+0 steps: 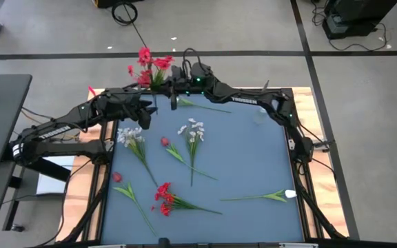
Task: Sort flowers into vase by color
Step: Put the right red flowers into the yellow transparent flower vase
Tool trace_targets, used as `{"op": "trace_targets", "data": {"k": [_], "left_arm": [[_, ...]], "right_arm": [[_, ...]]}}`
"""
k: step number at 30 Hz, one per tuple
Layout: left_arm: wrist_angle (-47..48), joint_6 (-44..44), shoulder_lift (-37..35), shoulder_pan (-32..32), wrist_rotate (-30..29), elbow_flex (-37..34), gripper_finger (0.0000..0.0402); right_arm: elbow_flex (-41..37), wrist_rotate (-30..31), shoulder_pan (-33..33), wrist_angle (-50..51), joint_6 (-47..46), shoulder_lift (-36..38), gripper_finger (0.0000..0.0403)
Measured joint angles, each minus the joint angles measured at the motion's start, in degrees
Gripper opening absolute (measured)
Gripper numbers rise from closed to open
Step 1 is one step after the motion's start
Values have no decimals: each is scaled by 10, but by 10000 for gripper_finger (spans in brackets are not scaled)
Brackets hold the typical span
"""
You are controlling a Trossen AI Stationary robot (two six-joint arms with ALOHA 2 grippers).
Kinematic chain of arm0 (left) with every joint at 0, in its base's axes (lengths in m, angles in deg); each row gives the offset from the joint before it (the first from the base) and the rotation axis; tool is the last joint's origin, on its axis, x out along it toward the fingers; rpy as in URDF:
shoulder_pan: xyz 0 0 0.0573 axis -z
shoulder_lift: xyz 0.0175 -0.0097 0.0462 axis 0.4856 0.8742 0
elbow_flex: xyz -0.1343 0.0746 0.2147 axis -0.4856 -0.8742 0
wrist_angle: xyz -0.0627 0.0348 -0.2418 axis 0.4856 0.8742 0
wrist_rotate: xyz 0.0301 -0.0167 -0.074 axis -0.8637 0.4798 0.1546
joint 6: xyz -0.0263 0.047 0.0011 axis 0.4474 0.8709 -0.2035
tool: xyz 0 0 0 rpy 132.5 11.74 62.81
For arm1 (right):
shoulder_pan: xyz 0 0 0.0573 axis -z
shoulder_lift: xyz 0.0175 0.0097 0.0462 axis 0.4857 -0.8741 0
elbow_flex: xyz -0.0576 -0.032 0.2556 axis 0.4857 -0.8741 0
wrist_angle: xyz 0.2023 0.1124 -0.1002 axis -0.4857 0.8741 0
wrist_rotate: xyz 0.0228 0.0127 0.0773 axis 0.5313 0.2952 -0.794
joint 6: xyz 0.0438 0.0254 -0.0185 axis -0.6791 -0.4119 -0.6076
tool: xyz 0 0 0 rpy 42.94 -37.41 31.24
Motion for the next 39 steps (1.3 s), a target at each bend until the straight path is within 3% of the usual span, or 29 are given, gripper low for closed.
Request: {"op": "trace_targets", "data": {"k": [6,15,21,27,33,36,39], "left_arm": [[-7,15,-13,0,-32,0,187],[-12,40,-27,0,-86,0,187],[-67,91,-19,0,-94,0,180],[-85,125,-14,0,-92,0,133],[-83,112,-14,-4,-96,0,23],[-76,112,-14,-13,-112,0,15],[-69,110,-17,-26,-169,-2,14]], "right_arm": [[73,-17,-5,46,0,-38,25],[77,-2,-5,41,16,-38,25],[77,-15,-8,41,16,-38,25],[77,-10,-13,50,-9,-37,42],[77,-10,-10,55,-34,-35,94],[77,-10,-3,70,-42,-24,115],[77,3,4,106,-35,4,129]]}}
